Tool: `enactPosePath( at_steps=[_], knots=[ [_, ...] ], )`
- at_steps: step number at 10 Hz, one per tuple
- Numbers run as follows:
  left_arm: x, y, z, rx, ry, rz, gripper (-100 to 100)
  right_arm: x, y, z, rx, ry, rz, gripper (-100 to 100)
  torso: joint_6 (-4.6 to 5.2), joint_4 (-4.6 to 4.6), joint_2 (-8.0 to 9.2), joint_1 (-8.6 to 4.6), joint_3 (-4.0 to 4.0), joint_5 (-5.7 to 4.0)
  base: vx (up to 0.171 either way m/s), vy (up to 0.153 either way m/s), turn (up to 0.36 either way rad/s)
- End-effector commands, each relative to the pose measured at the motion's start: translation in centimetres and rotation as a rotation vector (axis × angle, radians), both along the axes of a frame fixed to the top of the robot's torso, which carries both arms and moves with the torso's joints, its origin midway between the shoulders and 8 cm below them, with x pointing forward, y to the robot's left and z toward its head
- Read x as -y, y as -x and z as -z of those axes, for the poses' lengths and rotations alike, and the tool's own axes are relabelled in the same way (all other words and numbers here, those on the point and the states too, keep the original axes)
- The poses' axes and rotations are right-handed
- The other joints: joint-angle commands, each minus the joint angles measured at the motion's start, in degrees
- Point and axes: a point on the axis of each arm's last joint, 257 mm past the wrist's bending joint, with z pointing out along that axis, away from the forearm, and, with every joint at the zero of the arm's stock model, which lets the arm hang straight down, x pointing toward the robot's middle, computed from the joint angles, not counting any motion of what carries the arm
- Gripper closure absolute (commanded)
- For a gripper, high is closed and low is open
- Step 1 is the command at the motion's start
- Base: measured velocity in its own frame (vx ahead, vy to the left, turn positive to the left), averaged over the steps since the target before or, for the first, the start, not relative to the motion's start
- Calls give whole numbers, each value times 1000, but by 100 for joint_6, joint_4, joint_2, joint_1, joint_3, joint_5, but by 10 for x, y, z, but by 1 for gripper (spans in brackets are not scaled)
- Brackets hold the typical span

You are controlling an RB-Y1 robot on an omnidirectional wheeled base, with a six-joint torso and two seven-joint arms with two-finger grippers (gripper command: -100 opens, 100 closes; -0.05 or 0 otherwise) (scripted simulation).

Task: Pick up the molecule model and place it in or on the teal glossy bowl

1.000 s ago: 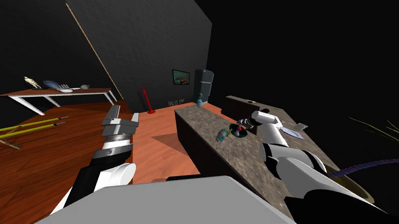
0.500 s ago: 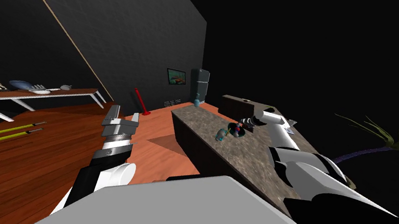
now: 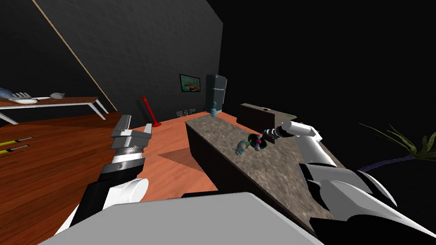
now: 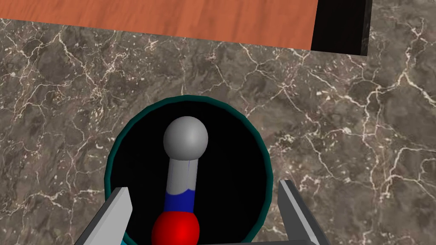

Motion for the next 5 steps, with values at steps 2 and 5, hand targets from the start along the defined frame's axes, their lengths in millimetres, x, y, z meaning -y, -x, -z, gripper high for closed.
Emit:
enactPosePath(
  at_steps=[2,5],
  knots=[
    [0,0,0,0,0,0,0,0,0,0,0,-1,0,-100,0,0,0,0,0,0,-4,-5,15],
    [0,0,0,0,0,0,0,0,0,0,0,-1,0,-100,0,0,2,-2,1,0,-3,-3,10]
  ],
)
